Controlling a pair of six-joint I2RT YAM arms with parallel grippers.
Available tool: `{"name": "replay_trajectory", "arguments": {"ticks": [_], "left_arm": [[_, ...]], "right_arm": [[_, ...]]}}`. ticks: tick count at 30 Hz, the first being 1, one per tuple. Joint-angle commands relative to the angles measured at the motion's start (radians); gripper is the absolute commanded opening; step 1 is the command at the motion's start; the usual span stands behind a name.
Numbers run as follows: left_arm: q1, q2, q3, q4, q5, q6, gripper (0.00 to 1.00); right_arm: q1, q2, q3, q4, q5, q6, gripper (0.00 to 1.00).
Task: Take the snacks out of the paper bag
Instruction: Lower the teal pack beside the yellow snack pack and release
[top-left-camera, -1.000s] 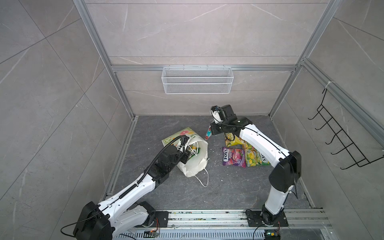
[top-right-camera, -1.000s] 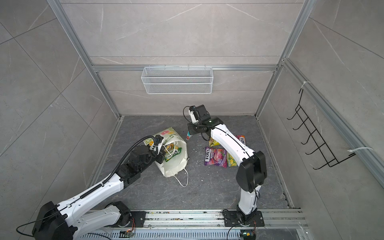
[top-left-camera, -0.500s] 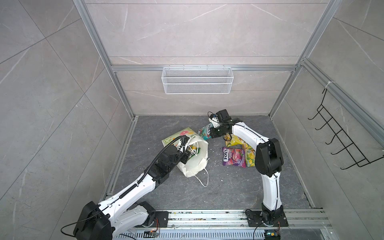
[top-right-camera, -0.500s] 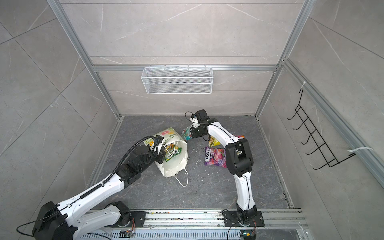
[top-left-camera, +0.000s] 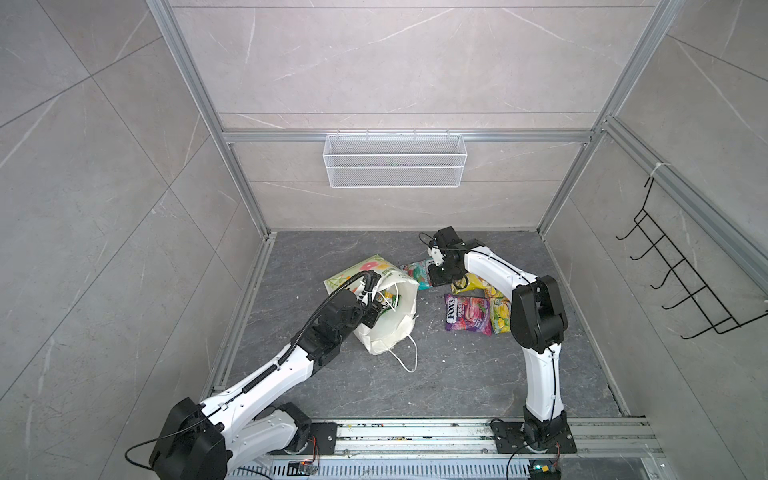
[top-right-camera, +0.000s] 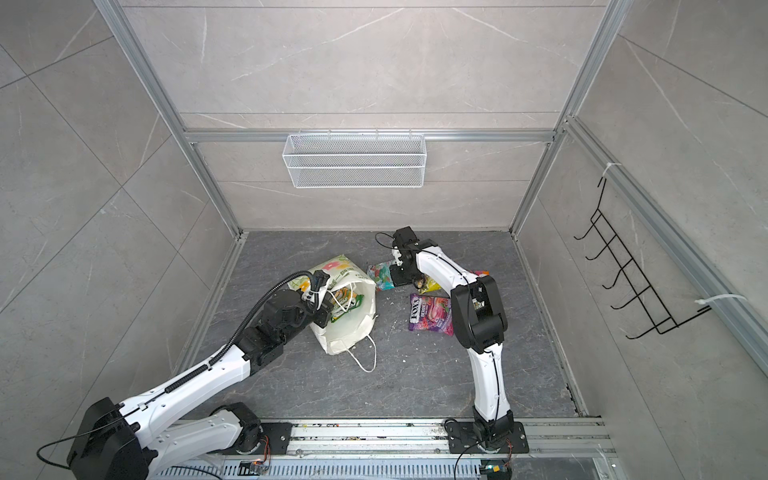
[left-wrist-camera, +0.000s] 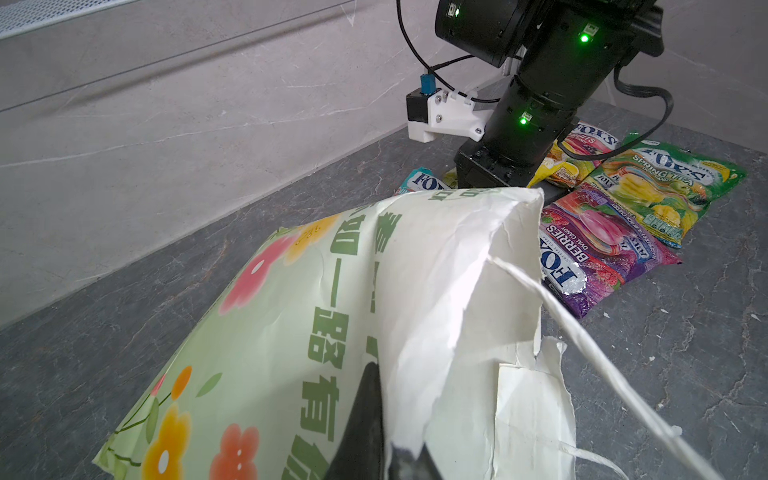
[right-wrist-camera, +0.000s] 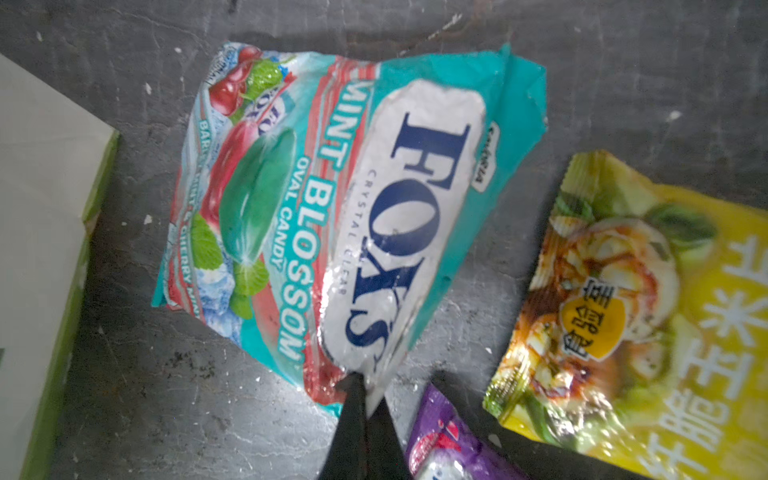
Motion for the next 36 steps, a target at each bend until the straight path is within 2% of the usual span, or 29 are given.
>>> {"name": "replay_trajectory", "arguments": {"ticks": [1,10,15,17,20,24,32,36], "left_arm": [[0.001,-0.002,0.049,0.045,0.018,0.018,0.00],[0.001,-0.020,0.033,0.047,0.016,0.015,0.00],[0.000,-0.029,0.024,0.047,0.012,0.009,0.00],[0.001,-0.032,0.024,0.042,0.011,0.009,0.00],[0.000,-0.035,0.019,0.044,0.008,0.009,0.00],[0.001,-0.040,0.014,0.047,0.004,0.010,0.00],[0.000,-0.046,-0.001,0.051,0.000,0.010,0.00],[0.000,-0.054,-0.010,0.053,-0.006,0.014,0.00]], "right_arm": [[-0.002,-0.025,-0.022,-0.058,0.084,0.033,0.00],[-0.006,0.030,0.029,-0.137,0.155,0.042,0.00],[-0.006,0.035,0.039,-0.140,0.136,0.060,0.10],[-0.006,0.033,0.045,-0.150,0.138,0.070,0.10],[-0.006,0.024,0.045,-0.155,0.134,0.100,0.09],[-0.014,0.004,0.025,-0.151,0.116,0.187,0.00],[-0.030,-0.046,-0.048,-0.086,0.056,0.333,0.00],[-0.035,-0.076,-0.088,-0.033,0.024,0.361,0.00]]}}
